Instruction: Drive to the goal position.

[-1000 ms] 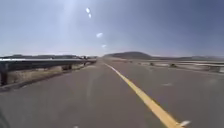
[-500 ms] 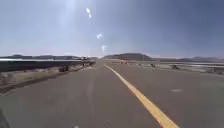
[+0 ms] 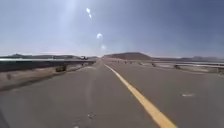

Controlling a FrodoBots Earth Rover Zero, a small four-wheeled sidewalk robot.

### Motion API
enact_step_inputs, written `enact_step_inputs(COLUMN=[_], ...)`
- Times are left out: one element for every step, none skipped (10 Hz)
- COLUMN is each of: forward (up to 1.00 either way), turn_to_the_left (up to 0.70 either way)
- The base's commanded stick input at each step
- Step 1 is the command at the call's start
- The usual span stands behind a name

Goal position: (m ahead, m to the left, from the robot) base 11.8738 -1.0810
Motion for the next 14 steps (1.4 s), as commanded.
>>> enact_step_inputs(forward=[0.85, 0.85, 0.85, 0.85, 0.85, 0.85, 0.85, 0.85, 0.85, 0.85, 0.85, 0.85, 0.85, 0.85], turn_to_the_left=[0.00, 0.00, 0.00, 0.00, 0.00, 0.00, 0.00, 0.00, 0.00, 0.00, 0.00, 0.00, 0.00, 0.00])
